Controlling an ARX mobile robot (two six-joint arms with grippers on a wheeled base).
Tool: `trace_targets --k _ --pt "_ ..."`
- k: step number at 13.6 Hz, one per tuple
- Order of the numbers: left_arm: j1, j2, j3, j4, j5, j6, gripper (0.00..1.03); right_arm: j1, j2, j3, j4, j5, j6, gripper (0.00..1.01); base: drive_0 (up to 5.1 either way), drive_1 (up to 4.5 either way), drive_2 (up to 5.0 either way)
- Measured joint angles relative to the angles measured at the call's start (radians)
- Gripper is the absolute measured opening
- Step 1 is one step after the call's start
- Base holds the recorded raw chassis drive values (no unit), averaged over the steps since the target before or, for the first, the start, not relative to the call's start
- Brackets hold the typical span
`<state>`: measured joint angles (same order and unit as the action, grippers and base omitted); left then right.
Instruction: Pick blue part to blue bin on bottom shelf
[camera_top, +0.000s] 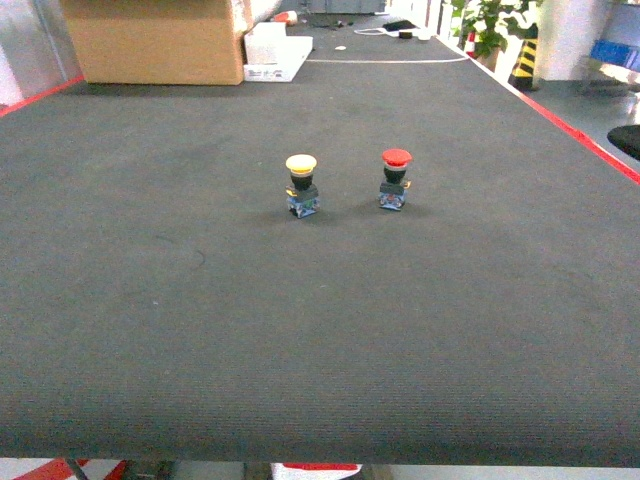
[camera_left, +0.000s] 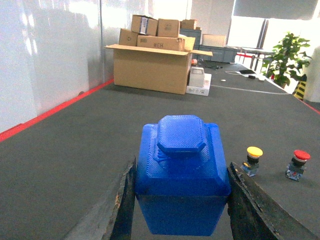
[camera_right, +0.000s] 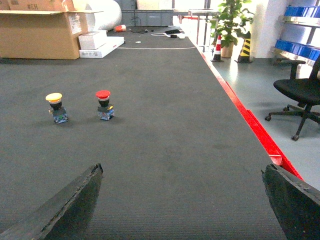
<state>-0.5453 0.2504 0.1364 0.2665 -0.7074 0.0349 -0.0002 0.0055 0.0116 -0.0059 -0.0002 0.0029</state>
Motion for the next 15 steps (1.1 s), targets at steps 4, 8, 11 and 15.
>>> trace_targets --k 4,8,11,15 --pt "0.001 0.000 0.000 0.000 -0.002 0.000 0.42 0.000 0.000 0.000 0.001 -0.001 0.000 0.98 -1.4 -1.40 -1.4" --pt "0.000 0.000 0.000 0.000 0.000 0.000 0.42 0.000 0.000 0.000 0.001 0.000 0.000 0.98 -1.6 -1.63 -1.6" --pt "0.000 0.001 0.000 0.000 0.000 0.000 0.42 0.000 0.000 0.000 0.001 0.000 0.000 0.98 -1.6 -1.60 -1.6" --pt "-0.001 0.002 0.000 0.000 0.000 0.000 0.42 0.000 0.000 0.000 0.001 0.000 0.000 0.98 -1.6 -1.60 -1.6"
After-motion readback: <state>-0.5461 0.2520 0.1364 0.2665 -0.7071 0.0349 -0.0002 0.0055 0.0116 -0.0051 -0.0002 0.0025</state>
